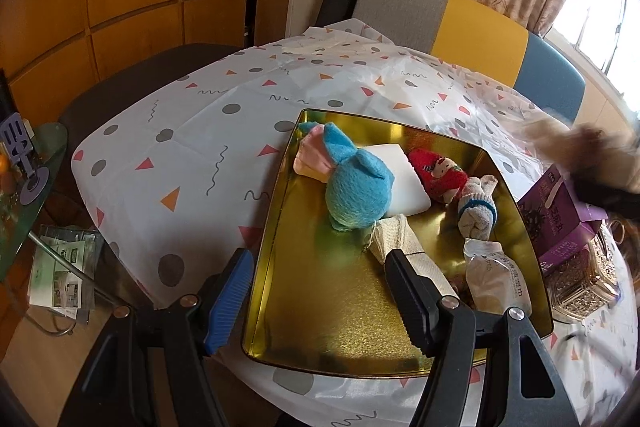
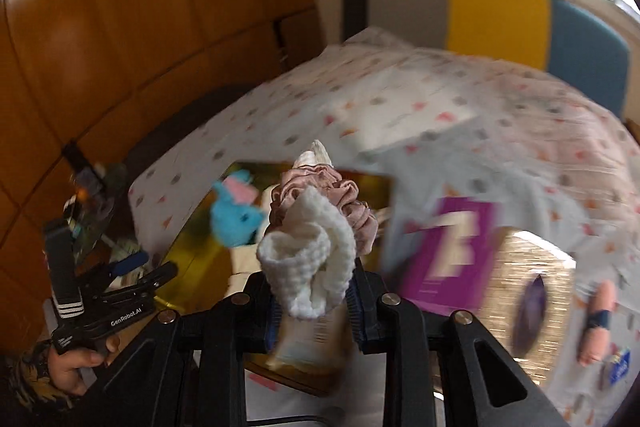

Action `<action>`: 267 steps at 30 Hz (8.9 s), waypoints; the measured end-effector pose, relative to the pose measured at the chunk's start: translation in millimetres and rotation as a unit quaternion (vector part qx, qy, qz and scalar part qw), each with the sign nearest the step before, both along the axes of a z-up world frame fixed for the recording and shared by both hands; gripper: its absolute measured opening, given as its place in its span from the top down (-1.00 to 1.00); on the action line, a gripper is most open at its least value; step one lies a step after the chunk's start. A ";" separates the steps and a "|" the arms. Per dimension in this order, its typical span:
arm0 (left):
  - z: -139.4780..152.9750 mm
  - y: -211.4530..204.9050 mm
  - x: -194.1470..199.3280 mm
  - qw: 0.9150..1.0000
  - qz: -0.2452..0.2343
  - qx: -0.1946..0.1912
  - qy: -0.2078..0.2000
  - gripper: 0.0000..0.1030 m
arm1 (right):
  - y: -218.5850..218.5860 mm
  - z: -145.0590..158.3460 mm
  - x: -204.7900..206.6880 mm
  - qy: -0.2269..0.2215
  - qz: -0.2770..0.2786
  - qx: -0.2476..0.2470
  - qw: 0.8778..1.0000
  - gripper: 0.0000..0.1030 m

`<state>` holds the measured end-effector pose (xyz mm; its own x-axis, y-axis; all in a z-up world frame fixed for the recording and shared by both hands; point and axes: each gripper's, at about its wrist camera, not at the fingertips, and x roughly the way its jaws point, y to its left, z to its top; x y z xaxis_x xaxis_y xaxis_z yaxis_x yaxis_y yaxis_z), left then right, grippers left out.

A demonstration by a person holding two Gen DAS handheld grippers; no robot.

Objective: Organize soft objects
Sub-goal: 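Carry the scrunchie bundle into the gold tray and open the right gripper, then withdraw the right gripper and grasp the blue Tempo tissue pack, then grasp the pink towel roll with the left gripper while the right lifts the tissue pack, then carry the pink towel roll into the gold tray and open the left gripper while the right holds the tissues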

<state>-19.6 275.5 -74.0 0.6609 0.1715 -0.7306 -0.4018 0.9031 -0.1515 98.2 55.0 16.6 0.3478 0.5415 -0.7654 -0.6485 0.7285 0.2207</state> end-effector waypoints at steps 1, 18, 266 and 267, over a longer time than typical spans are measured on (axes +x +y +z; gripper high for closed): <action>-0.4 1.0 -1.1 1.000 0.001 0.000 0.000 -0.34 | 14.7 -13.4 2.8 0.016 0.005 0.000 1.000 0.49; -9.7 5.3 -6.1 1.000 0.004 0.004 0.006 -0.34 | 56.6 -92.6 19.6 0.071 -0.024 -0.045 0.996 0.09; -13.7 -29.8 15.6 0.998 -0.004 -0.004 0.058 -0.02 | -402.3 -153.2 106.5 0.061 -0.395 -0.146 0.905 0.48; -14.0 -32.1 14.8 0.998 -0.006 -0.003 0.057 -0.02 | -403.5 -152.9 106.4 0.064 -0.397 -0.142 0.904 0.49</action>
<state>-4.8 243.4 -88.0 0.5747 0.1598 -0.8026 -0.4061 0.9072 -0.1101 204.5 -348.5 -136.3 0.4399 -0.0646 -0.8957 0.1220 0.9925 -0.0117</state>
